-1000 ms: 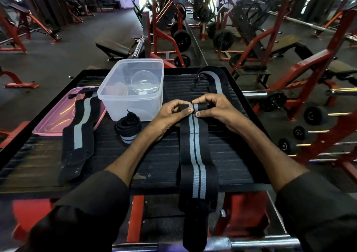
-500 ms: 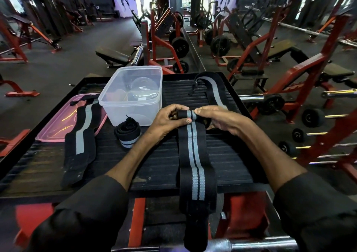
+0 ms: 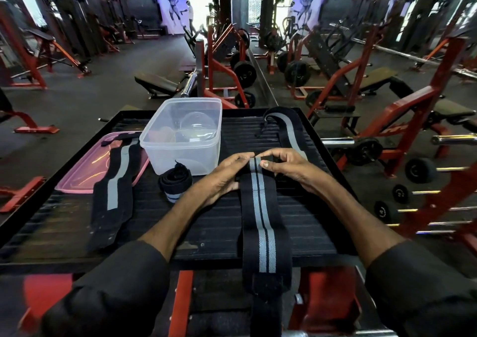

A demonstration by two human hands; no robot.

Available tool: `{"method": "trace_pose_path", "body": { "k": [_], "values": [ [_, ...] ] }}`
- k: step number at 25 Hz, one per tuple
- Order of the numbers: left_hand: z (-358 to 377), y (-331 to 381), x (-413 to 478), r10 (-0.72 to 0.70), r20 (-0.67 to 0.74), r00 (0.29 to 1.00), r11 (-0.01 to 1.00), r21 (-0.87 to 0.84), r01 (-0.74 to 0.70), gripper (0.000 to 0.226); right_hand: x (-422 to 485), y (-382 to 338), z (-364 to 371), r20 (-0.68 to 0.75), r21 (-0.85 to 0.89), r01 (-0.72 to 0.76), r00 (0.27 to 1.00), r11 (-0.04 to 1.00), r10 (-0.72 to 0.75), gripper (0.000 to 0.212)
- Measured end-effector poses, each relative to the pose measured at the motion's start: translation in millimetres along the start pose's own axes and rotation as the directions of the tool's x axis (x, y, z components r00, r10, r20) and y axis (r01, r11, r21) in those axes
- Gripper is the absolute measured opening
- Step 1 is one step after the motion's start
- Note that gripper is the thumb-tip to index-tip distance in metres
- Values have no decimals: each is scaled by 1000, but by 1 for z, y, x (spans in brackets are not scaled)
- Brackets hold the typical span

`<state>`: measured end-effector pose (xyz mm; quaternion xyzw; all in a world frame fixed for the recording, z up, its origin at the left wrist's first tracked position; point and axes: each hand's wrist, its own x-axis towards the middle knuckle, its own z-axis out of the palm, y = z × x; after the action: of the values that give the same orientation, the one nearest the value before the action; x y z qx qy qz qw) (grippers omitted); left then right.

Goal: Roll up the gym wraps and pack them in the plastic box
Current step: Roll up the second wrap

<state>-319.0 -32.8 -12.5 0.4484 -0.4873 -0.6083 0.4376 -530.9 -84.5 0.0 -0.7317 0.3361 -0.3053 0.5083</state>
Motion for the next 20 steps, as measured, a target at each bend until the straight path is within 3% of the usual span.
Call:
{"method": "trace_pose_path", "body": {
  "k": [3, 9, 13, 15, 20],
  "values": [
    [-6, 0, -4, 58, 3, 998, 977, 205, -57, 36, -1, 0, -4, 3, 3, 25, 1000, 1000, -25, 27],
    [-9, -5, -2, 191, -17, 982, 923, 343, -173, 31, -1, -3, -7, 17, -23, -85, 996, 996, 85, 35],
    [-8, -10, -2, 294, -13, 956, 872, 414, -263, 33, 1, -7, -12, 69, 167, -269, 963, 949, 261, 29],
    [-9, -12, -1, 349, -26, 937, 845, 441, -303, 35, 2, -10, -9, 46, 248, -289, 957, 925, 287, 26],
    [-8, -8, -2, 326, -83, 942, 890, 362, -277, 36, -2, -5, -11, 105, 6, -316, 944, 949, 314, 30]
  ]
}}
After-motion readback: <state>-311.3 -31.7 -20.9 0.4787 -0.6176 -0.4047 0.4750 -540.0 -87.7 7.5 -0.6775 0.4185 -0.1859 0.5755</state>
